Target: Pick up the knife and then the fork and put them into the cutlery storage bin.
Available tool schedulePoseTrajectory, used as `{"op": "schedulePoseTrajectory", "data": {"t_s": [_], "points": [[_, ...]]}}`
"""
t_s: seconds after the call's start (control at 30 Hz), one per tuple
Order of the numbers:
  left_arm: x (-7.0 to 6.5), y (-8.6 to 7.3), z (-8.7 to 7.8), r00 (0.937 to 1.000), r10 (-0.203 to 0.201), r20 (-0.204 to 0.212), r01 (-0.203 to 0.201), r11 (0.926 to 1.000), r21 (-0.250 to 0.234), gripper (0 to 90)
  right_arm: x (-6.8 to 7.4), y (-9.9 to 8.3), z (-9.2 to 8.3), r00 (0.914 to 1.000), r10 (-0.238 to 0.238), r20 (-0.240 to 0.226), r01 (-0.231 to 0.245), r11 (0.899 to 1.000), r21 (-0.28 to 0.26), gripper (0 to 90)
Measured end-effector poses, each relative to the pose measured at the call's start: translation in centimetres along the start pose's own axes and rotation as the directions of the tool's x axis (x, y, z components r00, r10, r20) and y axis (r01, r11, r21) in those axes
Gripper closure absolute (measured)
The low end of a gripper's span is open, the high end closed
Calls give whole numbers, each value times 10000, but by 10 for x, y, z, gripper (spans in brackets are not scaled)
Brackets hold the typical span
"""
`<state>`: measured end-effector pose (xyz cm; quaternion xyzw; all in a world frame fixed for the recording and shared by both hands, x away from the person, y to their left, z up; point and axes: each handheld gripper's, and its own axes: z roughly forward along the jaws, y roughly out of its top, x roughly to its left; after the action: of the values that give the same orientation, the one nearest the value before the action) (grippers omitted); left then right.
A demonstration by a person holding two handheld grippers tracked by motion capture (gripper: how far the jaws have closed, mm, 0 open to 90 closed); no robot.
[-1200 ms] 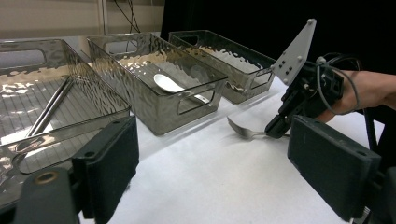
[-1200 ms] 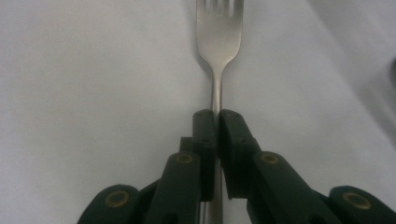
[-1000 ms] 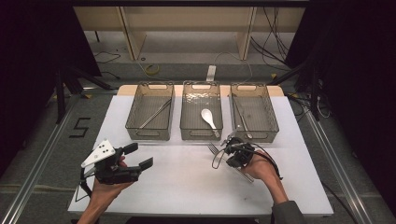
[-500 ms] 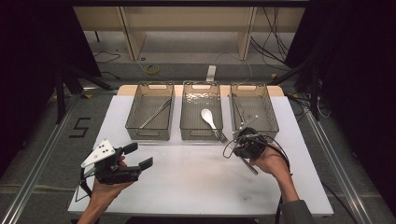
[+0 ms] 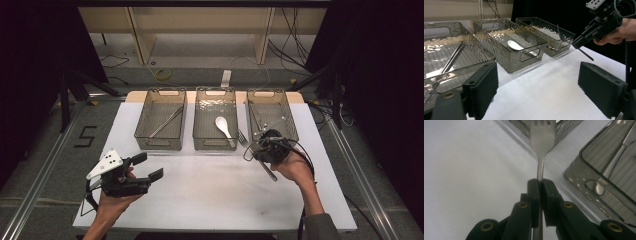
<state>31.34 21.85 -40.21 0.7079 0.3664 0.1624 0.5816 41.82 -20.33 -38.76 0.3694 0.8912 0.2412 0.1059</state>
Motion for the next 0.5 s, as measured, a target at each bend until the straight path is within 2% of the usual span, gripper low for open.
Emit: {"op": "schedulePoseTrajectory", "data": {"t_s": [0.3, 0.5], "points": [[1, 0, 0, 10000, -29, -12, 29, 10000, -19, 162, -15, 12, -10, 9995, 213, 241, -205, 9993, -326, 860], [1, 0, 0, 10000, -30, -15, 30, 10000, -28, 162, -32, 24, -16, 9975, 623, 342, -606, 9970, -488, 860]]}}
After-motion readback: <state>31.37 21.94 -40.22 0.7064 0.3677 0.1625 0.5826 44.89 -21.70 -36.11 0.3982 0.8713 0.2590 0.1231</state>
